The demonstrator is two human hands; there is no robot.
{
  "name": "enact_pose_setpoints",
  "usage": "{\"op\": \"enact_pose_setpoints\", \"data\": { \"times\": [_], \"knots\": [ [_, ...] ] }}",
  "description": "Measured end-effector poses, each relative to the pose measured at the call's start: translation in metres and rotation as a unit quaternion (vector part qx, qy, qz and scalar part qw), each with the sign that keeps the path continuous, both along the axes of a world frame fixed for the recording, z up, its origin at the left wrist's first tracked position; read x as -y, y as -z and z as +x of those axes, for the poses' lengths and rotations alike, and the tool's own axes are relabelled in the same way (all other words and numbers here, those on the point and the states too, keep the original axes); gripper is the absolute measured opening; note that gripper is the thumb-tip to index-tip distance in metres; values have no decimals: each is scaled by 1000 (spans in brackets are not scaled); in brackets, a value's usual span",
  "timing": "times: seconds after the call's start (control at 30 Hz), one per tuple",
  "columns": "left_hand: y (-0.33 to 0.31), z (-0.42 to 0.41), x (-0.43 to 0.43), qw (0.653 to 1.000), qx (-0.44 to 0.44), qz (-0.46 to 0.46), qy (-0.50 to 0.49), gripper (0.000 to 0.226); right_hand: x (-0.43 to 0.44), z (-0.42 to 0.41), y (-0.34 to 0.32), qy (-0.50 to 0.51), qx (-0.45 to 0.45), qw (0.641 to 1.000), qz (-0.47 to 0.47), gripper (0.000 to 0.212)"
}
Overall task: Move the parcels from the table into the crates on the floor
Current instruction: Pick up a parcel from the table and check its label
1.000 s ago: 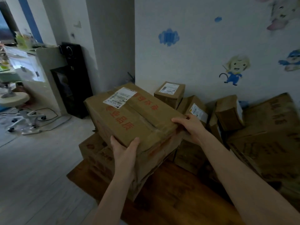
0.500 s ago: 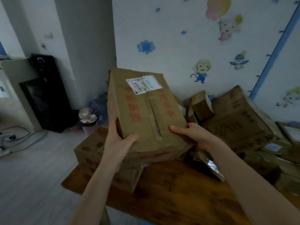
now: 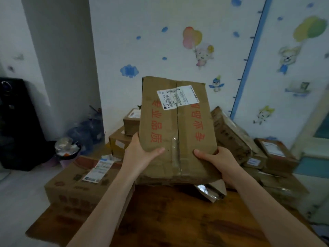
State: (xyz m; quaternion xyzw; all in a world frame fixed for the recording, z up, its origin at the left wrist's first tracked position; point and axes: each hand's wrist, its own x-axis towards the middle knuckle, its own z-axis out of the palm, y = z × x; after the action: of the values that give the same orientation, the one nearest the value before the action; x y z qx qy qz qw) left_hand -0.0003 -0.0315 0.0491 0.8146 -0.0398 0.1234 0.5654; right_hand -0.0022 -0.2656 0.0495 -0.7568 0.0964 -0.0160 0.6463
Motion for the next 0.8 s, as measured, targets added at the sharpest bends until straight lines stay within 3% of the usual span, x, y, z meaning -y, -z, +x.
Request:
{"op": "enact_pose_setpoints", "data": {
  "times": [0.13, 0.3, 0.43, 0.53, 0.63, 0.8],
  "knots": [
    [2, 0, 27, 998, 41, 37, 9, 77, 20, -9, 0, 31, 24, 999, 14, 50],
    [-1, 9, 48, 998, 42, 42, 29, 84, 37, -14, 12, 99, 72, 992, -42, 56],
    [3, 21, 55, 997, 49, 48, 23, 62, 48, -16, 14, 91, 86, 988, -95, 63],
    [8, 19, 64, 994, 90, 59, 7, 53, 58, -11, 0, 86, 92, 991, -39, 48],
    [8, 22, 69, 994, 89, 58, 24, 55, 62, -8, -7, 90, 127, 986, -63, 40],
    [-10, 35, 73, 990, -26, -98, 99, 61, 61, -9, 11, 135, 156, 971, -122, 51]
  ]
}}
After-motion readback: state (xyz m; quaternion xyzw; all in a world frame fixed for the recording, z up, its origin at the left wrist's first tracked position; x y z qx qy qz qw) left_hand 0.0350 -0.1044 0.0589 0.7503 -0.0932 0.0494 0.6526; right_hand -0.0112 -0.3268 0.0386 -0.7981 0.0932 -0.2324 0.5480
